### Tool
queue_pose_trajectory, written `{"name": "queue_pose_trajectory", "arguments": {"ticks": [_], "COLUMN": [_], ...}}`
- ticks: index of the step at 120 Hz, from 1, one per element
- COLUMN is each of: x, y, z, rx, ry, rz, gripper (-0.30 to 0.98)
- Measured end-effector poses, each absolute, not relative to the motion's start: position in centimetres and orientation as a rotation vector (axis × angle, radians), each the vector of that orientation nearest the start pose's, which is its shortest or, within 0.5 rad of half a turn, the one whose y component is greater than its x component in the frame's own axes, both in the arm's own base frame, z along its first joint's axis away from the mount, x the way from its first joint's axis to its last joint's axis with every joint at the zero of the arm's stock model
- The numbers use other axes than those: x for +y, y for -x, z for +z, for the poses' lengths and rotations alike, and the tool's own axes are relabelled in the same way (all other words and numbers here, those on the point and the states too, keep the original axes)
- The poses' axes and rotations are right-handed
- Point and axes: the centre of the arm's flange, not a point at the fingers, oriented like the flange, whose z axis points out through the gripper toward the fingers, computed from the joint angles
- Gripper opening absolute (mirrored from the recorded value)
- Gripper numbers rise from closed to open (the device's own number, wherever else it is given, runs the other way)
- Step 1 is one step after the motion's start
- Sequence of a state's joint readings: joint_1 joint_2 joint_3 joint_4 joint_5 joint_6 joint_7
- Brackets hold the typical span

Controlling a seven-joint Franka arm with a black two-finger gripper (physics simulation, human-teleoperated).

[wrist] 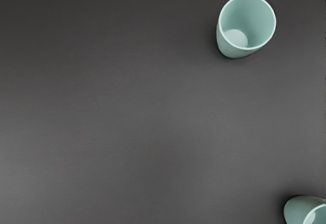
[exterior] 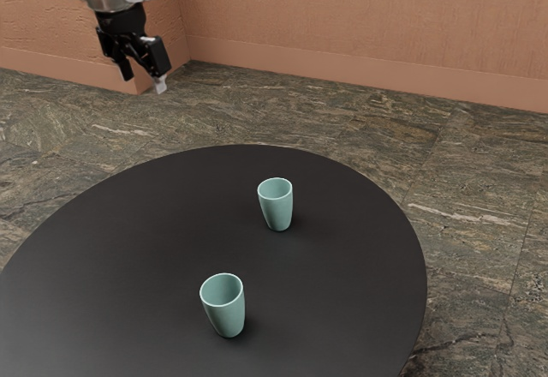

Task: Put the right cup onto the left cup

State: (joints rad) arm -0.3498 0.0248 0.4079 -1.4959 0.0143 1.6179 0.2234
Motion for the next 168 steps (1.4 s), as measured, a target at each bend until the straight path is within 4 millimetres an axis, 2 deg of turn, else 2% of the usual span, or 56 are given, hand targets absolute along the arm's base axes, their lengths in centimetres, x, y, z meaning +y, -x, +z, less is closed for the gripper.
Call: {"name": "queue_pose_trajectory", "arguments": {"ticks": [13,29,37,55,67,82,91,97,101,116,125,132,140,157,168], "x": [2.8,2.9,3.1,3.2,3.0,2.3,1.4,0.4,-1.1,-10.8,-14.4,-15.5,-15.7,-15.9,-17.2], "y": [-56.8,-57.1,-57.1,-56.3,-55.7,-55.2,-53.8,-52.4,-51.9,-49.9,-48.5,-47.4,-46.2,-44.5,-43.9], "z": [64.8,62.1,59.8,52.4,48.2,45.3,45.3,45.7,45.8,45.0,44.0,42.7,40.9,39.6,39.4], "rx": [0.266,0.264,0.258,0.216,0.186,0.137,0.107,0.087,0.087,0.138,0.098,0.025,-0.075,-0.256,-0.325], "ry": [3.087,3.091,3.096,3.119,3.132,3.16,3.185,3.203,3.207,3.189,3.18,3.177,3.171,3.166,3.168], "rz": [-0.153,-0.094,-0.046,0.079,0.108,0.104,0.081,0.067,0.062,0.085,0.111,0.147,0.179,0.173,0.163], "gripper": [0.67,0.67,0.67,0.67,0.67,0.67,0.67,0.67,0.67,0.67,0.67,0.67,0.67,0.67,0.67]}}
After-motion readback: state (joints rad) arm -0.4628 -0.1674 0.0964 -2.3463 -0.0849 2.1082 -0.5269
